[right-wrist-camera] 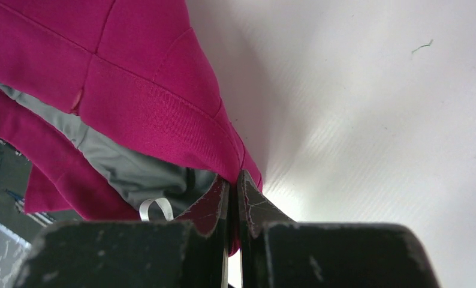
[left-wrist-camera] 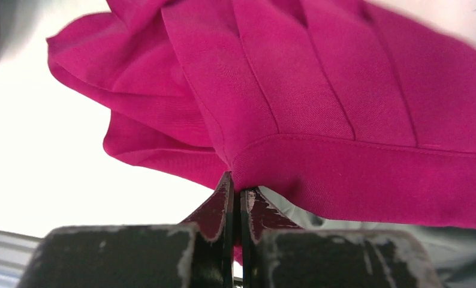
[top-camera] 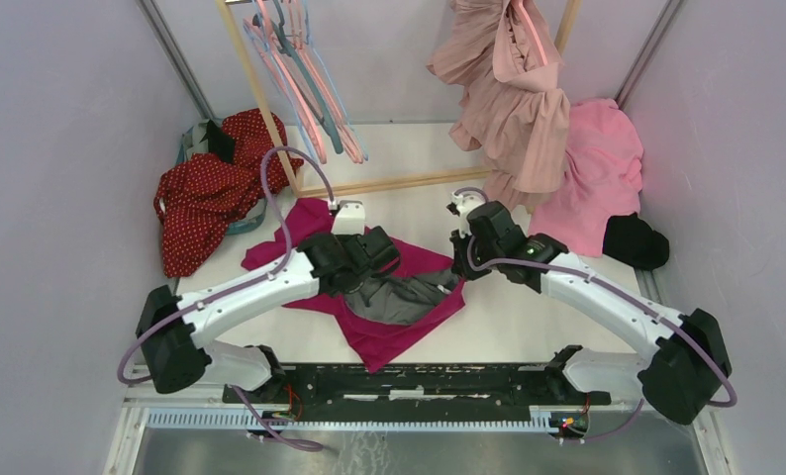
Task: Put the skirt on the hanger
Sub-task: Flatten out the skirt at the center of the board, then pick up the hanger from the clothesline.
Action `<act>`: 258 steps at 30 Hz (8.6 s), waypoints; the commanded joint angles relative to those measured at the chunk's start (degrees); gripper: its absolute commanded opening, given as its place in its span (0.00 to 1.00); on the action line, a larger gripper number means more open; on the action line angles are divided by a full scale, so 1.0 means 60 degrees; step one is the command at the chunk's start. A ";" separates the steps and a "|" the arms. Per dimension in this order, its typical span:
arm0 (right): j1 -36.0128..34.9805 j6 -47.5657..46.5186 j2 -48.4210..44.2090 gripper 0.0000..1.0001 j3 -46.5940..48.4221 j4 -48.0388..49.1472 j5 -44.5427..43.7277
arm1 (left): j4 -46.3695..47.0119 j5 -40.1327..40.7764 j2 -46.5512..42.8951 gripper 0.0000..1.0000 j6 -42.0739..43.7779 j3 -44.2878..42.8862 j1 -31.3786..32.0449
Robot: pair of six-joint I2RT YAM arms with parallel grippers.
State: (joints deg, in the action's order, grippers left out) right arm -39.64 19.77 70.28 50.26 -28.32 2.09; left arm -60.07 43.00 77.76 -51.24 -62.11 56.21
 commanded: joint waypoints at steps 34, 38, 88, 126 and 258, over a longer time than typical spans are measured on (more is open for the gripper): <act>0.1197 -0.2697 -0.0064 0.01 0.7940 -0.3270 -0.3028 | 0.1655 -0.3348 0.1316 0.03 0.4531 -0.8560 -0.1958; 0.1437 -0.2741 0.0472 0.01 0.9578 -0.3341 -0.2865 | 0.1211 -0.3489 0.1876 0.03 0.4746 -1.0593 -0.2113; 0.0953 0.0230 0.3257 0.28 1.1609 -0.2284 0.2367 | 0.0170 -0.3331 -0.4631 0.68 0.1297 -0.0733 -0.1446; -0.2139 0.0626 0.8255 0.33 1.5412 0.1898 0.0458 | -0.0547 -0.3182 -0.6390 0.64 0.0746 0.0419 -0.1444; -0.3861 -0.8993 0.6358 0.01 0.7205 1.2961 -0.4667 | 0.1058 -0.3574 -0.4800 0.62 0.1256 0.1548 -0.1629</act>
State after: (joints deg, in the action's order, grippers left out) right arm -61.98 -29.56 109.93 94.43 41.85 -24.71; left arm -56.53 21.89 49.10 -45.01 -52.95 47.16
